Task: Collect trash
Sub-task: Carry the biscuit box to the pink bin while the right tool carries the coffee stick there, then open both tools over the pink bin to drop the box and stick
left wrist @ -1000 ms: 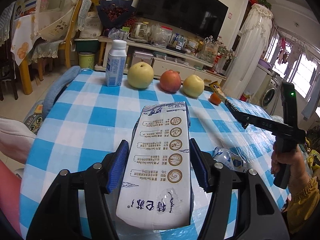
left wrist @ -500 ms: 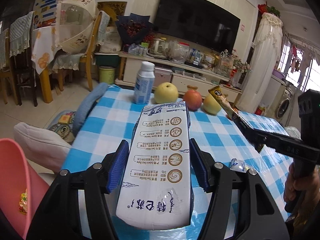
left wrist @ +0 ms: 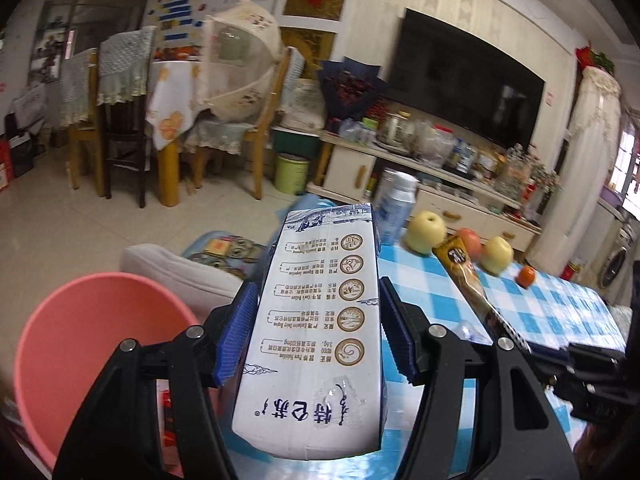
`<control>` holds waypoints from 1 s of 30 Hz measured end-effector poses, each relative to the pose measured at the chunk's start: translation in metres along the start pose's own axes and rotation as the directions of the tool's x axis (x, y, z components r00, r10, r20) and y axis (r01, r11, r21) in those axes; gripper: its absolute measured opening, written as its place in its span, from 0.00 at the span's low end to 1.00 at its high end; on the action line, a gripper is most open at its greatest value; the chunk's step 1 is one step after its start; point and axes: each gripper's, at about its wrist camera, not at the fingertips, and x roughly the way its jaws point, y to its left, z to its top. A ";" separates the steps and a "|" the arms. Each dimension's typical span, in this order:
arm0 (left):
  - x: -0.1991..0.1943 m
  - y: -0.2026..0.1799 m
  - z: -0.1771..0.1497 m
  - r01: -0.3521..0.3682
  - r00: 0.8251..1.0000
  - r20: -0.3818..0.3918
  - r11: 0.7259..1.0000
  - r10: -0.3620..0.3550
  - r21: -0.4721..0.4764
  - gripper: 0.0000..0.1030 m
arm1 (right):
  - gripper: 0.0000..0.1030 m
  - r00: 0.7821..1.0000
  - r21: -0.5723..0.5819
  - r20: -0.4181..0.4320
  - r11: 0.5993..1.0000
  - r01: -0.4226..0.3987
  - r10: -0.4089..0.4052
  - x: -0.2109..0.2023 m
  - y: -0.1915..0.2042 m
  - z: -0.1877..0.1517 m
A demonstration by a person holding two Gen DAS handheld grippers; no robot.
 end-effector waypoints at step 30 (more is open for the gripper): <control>-0.031 0.152 0.001 -0.416 0.908 -0.097 0.856 0.407 -0.307 0.76 | 0.54 0.968 -0.054 -0.180 0.980 -0.190 0.177 0.113 0.177 0.000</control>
